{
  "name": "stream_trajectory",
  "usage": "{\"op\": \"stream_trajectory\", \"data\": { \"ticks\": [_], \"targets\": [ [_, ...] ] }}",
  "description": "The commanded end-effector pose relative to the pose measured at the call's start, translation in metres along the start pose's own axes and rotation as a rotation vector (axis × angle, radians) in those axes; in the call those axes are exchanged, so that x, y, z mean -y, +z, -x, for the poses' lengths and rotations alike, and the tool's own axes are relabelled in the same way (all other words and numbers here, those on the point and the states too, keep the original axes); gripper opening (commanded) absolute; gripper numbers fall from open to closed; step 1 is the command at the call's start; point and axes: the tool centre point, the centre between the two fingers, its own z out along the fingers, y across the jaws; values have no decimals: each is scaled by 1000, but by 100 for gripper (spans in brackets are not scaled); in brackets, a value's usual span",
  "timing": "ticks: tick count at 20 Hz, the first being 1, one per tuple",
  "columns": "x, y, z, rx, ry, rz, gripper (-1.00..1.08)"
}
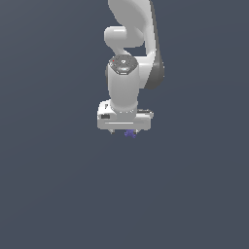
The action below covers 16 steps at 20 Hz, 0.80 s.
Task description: Pick up the object and move it to a goal position.
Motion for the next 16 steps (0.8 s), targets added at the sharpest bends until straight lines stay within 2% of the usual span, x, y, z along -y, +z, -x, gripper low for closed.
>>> {"op": "stream_trajectory", "data": {
  "ticks": [1,9,16],
  "targets": [
    [0,0,0,0,0,0,100],
    [6,4,4,21,2,-28,100],
    [6,5,4,21,2,-29,100]
  ]
}}
